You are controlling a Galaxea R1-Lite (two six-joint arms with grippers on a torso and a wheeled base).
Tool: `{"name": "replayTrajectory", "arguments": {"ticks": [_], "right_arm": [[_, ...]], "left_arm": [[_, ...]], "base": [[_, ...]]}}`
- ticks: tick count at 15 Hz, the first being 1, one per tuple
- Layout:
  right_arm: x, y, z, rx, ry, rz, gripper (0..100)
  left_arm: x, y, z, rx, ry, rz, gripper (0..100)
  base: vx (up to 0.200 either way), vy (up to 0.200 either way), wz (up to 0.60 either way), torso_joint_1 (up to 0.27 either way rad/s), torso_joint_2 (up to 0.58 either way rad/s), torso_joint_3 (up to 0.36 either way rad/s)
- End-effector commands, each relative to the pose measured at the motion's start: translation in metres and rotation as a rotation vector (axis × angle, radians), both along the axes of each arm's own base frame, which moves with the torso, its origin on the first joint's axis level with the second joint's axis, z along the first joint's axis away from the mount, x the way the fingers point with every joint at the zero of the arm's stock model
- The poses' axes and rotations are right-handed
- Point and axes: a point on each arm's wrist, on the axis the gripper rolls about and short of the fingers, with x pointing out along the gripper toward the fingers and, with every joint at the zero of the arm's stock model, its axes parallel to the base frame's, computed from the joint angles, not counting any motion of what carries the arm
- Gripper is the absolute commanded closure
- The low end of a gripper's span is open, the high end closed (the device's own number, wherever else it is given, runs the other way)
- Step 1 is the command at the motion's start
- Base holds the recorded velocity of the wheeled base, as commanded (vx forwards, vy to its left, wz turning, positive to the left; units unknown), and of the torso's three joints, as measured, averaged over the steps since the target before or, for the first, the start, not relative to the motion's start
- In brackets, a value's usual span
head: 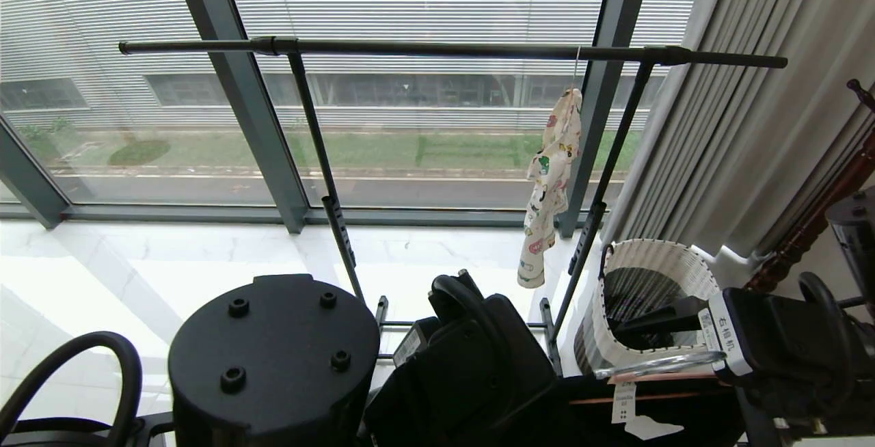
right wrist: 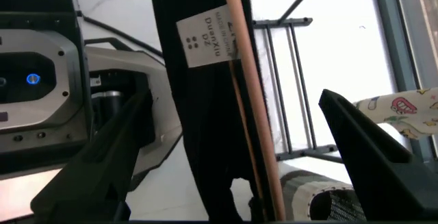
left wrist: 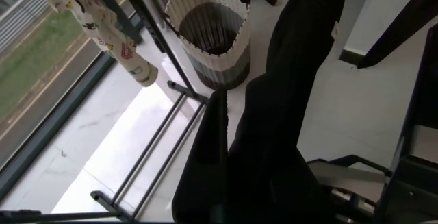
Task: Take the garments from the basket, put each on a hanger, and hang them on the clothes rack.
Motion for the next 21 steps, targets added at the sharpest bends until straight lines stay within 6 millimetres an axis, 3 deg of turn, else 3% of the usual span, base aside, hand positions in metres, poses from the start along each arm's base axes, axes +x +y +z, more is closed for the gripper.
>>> {"name": "replayTrajectory", "arguments": {"ticks": [1, 3, 4, 16, 17, 21], "right_arm": [[0.006, 0.000, -0.002, -0.012, 0.005, -0.027, 0], [0.008, -0.002, -0.003, -0.015, 0.009, -0.040, 0], [0.008, -0.002, -0.004, -0.017, 0.011, -0.042, 100], [0.008, -0.003, -0.004, -0.023, -0.012, -0.069, 100], [0.009, -0.003, -0.003, -0.018, -0.017, -0.069, 100], [0.015, 0.001, 0.006, 0.042, -0.126, -0.127, 100]], "left_arm": [[-0.001, -0.002, 0.000, 0.000, 0.000, -0.007, 100], [-0.003, -0.004, 0.001, -0.005, -0.003, -0.015, 100], [-0.003, -0.004, 0.001, -0.005, -0.003, -0.015, 100], [-0.006, -0.006, 0.004, -0.014, -0.010, -0.023, 100], [-0.006, -0.006, 0.004, -0.013, -0.011, -0.015, 0], [0.002, 0.001, 0.009, -0.023, -0.028, 0.049, 0]], "base": [[0.000, 0.000, 0.00, 0.000, 0.00, 0.000], [0.000, 0.000, 0.00, 0.000, 0.00, 0.000], [0.000, 0.000, 0.00, 0.000, 0.00, 0.000], [0.000, 0.000, 0.00, 0.000, 0.00, 0.000], [0.000, 0.000, 0.00, 0.000, 0.00, 0.000], [0.000, 0.000, 0.00, 0.000, 0.00, 0.000]]}}
